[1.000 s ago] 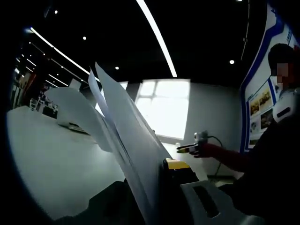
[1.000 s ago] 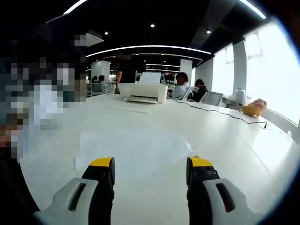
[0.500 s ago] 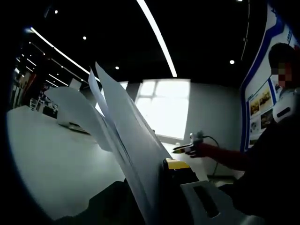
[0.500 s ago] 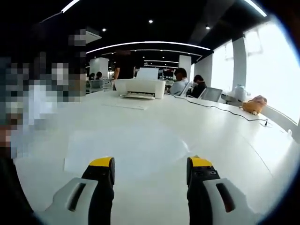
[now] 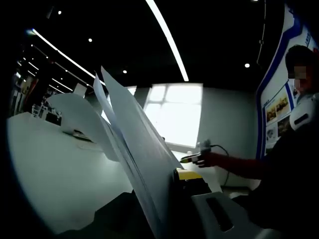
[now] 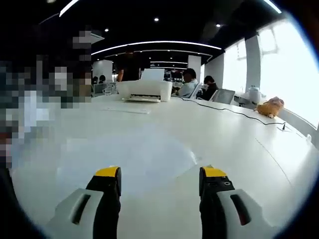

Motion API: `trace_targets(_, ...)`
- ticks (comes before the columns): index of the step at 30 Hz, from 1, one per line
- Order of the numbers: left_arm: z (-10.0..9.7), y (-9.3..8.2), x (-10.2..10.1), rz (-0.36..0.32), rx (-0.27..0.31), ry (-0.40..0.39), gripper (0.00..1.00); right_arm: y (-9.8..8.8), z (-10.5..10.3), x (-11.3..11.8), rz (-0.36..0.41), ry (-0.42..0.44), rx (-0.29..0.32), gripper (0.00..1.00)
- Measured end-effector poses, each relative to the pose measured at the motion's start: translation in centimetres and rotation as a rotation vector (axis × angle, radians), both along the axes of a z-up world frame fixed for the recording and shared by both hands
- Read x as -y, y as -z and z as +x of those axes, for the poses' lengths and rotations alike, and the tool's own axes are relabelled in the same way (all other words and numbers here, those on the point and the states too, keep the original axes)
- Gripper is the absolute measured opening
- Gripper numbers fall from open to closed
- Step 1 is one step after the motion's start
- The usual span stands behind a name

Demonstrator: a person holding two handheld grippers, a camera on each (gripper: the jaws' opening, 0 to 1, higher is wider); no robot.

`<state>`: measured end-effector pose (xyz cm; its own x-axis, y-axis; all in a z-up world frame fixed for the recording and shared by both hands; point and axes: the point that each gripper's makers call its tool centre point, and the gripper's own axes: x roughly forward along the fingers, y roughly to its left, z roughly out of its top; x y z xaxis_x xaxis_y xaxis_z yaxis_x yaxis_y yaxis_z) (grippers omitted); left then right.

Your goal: Organize the stack of printing papers by aligning and flattening the scattered papers on the table

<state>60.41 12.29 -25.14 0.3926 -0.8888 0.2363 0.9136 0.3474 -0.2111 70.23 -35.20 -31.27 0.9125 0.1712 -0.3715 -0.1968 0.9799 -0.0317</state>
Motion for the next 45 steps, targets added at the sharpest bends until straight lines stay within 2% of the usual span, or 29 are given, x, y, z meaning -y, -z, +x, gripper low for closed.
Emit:
trace_targets(6, 0.0, 0.0, 0.0, 0.002, 0.001, -0.003, 0.10, 0.9, 1.3, 0.7, -0.006, 0.004, -0.020, 0.61)
trace_targets(14, 0.0, 0.1, 0.0, 0.004, -0.001, -0.004, 0.10, 1.2, 3.0, 0.7, -0.015, -0.006, -0.006, 0.64)
trace_targets(21, 0.1, 0.1, 0.0, 0.006, -0.002, -0.006, 0.10, 2.5, 5.0, 1.2, -0.016, -0.006, -0.028, 0.66)
trace_targets(31, 0.2, 0.2, 0.0, 0.008, -0.005, -0.006, 0.10, 3.3, 7.2, 1.8, -0.036, 0.001, -0.025, 0.68)
trace_targets(37, 0.2, 0.2, 0.0, 0.007, -0.007, -0.006, 0.10, 3.7, 7.8, 2.6, -0.012, 0.032, -0.026, 0.68)
trace_targets(41, 0.2, 0.2, 0.0, 0.007, -0.008, -0.005, 0.10, 4.1, 7.9, 2.8, 0.046, 0.056, -0.042, 0.67)
trace_targets(45, 0.2, 0.2, 0.0, 0.008, -0.010, -0.002, 0.10, 4.0, 8.1, 2.4, 0.038, 0.048, -0.015, 0.62)
